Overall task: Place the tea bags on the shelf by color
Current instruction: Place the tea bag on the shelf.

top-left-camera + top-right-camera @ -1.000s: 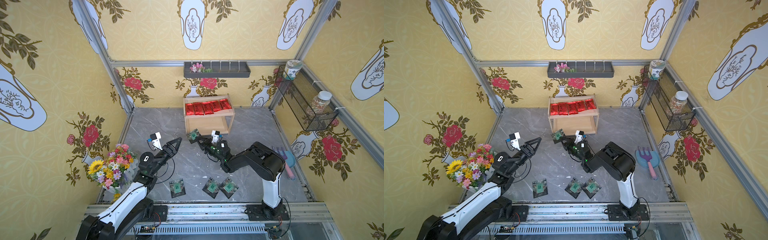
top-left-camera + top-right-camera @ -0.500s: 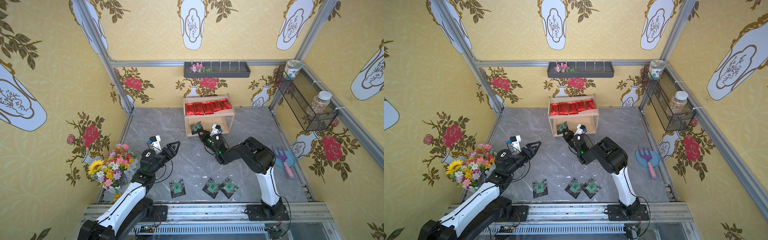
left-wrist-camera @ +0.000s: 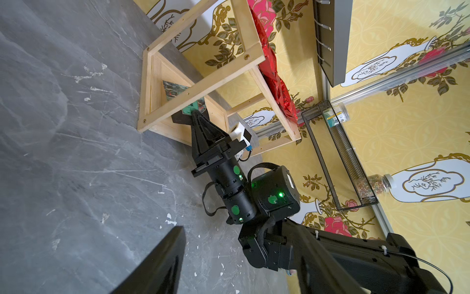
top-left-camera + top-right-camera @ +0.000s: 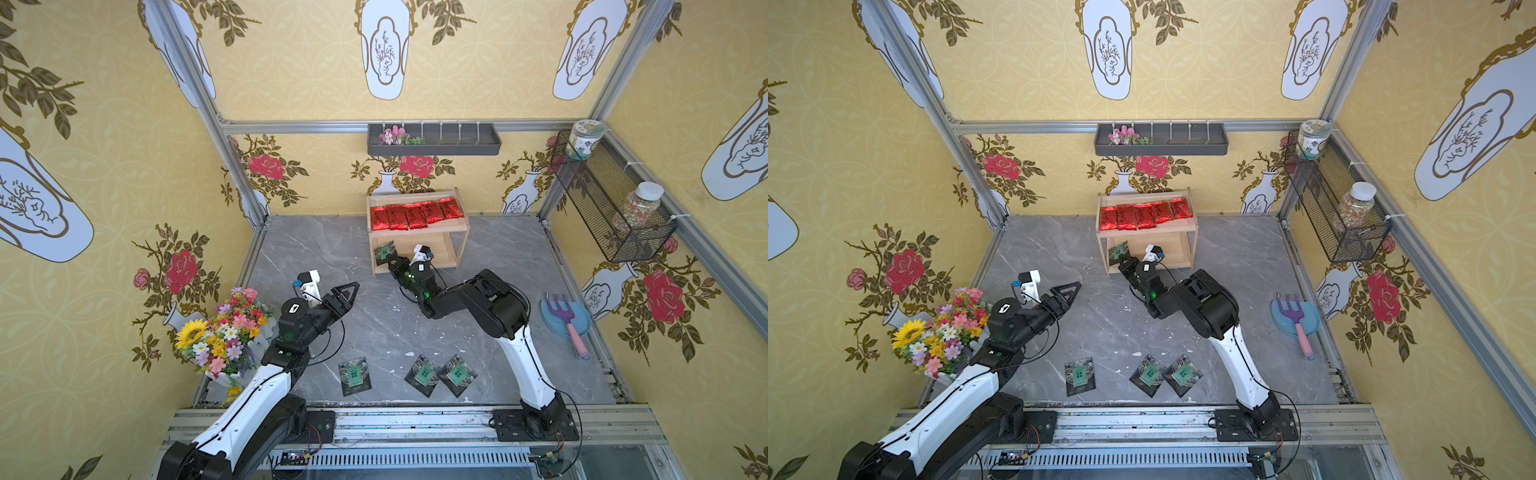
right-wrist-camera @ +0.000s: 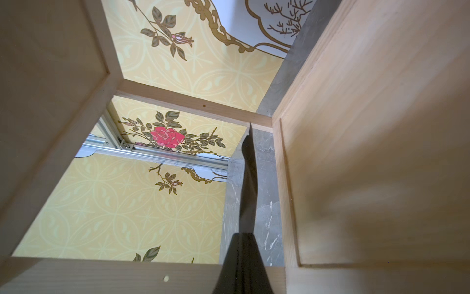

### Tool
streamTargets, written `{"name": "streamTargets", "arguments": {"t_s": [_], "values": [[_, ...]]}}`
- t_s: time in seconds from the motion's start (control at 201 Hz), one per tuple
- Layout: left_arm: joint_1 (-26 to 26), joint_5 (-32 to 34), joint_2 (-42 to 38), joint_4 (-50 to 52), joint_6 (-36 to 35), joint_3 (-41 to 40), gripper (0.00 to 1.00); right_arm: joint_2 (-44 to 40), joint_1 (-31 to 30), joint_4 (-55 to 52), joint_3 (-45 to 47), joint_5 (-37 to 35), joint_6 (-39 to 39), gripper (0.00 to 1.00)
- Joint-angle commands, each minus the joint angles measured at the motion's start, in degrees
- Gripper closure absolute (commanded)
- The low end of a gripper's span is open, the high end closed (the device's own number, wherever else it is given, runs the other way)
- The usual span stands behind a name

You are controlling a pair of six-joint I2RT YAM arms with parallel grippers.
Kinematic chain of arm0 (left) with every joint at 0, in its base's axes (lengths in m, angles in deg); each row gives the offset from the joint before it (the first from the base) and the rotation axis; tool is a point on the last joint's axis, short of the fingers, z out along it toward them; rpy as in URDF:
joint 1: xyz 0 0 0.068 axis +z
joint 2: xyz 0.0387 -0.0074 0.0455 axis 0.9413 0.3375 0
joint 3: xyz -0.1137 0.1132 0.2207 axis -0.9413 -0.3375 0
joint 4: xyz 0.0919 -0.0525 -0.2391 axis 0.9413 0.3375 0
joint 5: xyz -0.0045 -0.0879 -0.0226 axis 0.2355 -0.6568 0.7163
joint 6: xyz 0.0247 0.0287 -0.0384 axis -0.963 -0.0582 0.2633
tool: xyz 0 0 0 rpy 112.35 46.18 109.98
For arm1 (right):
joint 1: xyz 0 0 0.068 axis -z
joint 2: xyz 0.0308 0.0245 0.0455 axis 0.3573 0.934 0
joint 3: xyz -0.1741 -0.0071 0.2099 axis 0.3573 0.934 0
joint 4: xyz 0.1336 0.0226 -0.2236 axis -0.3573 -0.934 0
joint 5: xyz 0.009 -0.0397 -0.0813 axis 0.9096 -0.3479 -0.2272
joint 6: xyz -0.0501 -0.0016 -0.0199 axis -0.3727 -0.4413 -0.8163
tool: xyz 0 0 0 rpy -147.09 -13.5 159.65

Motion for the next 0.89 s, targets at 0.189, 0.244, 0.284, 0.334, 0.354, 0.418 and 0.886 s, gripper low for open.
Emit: {"name": "streamTargets", "arguments": {"t_s": [0.189,0.244,0.284,0.334,0.354,0.418,0.886], "values": [[0.33,-0.79,0.20,0.59,-1.02,-0.22,0.28,2.90,0.14,-1.85,-3.92,-0.26,0.71,0.91],[0.36,-0.71,0.14,0.65,-1.02,-0.27,0.28,3.34,0.19,-2.25,-4.51,-0.30,0.80,0.90],[0.43,-0.70,0.21,0.60,-1.07,-0.27,0.28,3.76,0.14,-2.41,-4.89,-0.34,0.93,0.90],[0.45,-0.70,0.31,0.63,-1.07,-0.31,0.28,4.07,0.14,-2.86,-5.28,-0.27,1.02,0.89],[0.53,-0.70,0.38,0.53,-1.10,-0.23,0.28,4.17,0.10,-2.93,-5.36,-0.27,1.12,0.89],[0.71,-0.80,0.48,0.43,-1.08,-0.25,0.27,4.26,0.02,-3.33,-5.31,-0.35,1.34,0.88],[1.60,-1.12,1.54,-1.08,-0.67,-0.90,0.27,-0.36,-1.00,-8.97,-3.18,-0.94,1.54,0.70]]}}
